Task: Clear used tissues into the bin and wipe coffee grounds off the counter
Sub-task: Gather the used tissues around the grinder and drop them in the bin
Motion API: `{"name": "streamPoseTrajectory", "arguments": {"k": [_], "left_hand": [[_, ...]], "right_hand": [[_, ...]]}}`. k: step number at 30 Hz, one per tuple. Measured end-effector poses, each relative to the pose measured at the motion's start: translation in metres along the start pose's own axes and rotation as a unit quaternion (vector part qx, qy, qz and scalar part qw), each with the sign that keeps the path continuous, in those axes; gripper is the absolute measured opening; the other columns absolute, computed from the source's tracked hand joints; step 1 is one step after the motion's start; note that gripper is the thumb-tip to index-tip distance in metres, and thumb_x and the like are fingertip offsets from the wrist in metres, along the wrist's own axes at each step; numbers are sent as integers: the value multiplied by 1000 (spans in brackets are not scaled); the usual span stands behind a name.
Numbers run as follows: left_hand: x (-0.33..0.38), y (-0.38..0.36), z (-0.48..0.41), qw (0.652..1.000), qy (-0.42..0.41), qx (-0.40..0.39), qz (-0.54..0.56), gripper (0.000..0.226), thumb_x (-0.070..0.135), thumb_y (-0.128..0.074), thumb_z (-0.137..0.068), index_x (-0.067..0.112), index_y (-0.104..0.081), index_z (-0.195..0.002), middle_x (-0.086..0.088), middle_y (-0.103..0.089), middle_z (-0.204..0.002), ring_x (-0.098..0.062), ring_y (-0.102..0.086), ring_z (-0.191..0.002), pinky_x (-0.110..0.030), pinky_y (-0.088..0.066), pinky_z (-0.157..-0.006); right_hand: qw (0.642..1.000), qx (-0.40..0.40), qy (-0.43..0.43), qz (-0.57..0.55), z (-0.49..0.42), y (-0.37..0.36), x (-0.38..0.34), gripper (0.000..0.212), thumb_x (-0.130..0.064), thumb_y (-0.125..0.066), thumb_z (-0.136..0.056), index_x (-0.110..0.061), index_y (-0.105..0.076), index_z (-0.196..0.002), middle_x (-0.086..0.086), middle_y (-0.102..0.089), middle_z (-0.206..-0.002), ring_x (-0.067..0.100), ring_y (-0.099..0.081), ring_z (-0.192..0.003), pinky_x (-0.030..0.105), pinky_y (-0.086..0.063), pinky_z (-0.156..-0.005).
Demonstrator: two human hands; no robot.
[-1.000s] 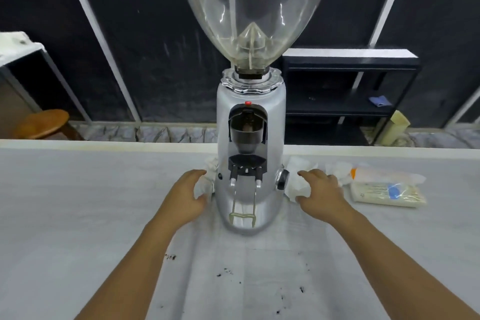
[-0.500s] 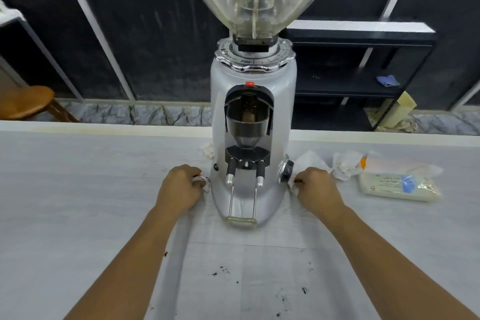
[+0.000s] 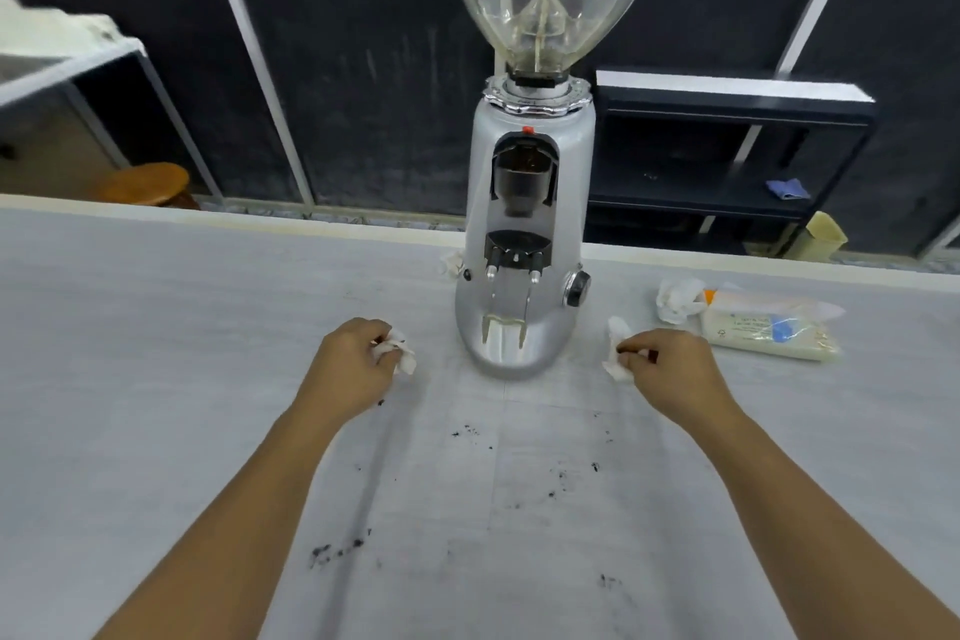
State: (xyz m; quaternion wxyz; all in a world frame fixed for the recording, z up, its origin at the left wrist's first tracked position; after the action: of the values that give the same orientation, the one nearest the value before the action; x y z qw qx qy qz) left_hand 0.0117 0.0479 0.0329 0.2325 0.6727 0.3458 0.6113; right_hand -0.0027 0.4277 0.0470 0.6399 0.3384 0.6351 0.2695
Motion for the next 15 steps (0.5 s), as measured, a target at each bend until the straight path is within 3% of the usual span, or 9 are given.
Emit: {"name": "streamPoseTrajectory", "arguments": {"k": [1,4,7,10,15], "left_hand": [[-1,8,16,1000,10,0,15,11,8,-65,-89,15,-73,-91,5,-67,-96,-4,-64,-82,-6,-45,-67],[-6,30,64,999,29,4,38,14,9,-63,-89,21,-69,-87,19,-65,-93,3,-64,-83,-5,-44,-66],[-23,48,111,997,53,-6,54,11,13,-65,-88,23,-69,-90,17,-67,-93,3,-62,-85,-8,-46,-68],[-42,65,154,995,62,-10,73,8,18,-66,-88,25,-68,-89,13,-70,-94,-3,-64,-86,-17,-51,-72],[-78,94,225,994,69,-29,82,8,19,-68,-87,24,-69,-94,15,-70,-99,-3,-64,-89,-20,-54,-74]], "right_hand": [[1000,-9,3,1,10,-2,-5,16,-10,-66,-88,-15,-79,-96,-6,-66,-85,1,-55,-73,9,-38,-64],[999,-26,29,5,46,-10,-27,16,-10,-65,-88,-15,-79,-93,-5,-68,-86,4,-56,-74,8,-38,-63],[998,-50,42,-21,88,-27,-52,17,-10,-64,-89,-17,-79,-92,-3,-70,-90,2,-60,-72,7,-42,-54],[994,-77,66,-38,136,-51,-79,17,-10,-65,-88,-19,-79,-92,-8,-72,-91,-2,-61,-80,5,-43,-62],[985,-142,69,-64,225,-100,-127,18,-12,-64,-88,-22,-79,-90,-13,-71,-91,0,-62,-85,13,-42,-70]]}}
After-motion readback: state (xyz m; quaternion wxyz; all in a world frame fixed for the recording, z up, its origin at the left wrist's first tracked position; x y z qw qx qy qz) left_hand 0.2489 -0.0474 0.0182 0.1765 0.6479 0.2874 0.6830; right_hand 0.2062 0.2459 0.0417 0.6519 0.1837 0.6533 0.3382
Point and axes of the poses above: each hand's wrist, its own z-axis away from the middle knuckle, its own y-axis out of the back of the hand, x = y × z, the point moved 5 cm from there along -z, towards the middle knuckle
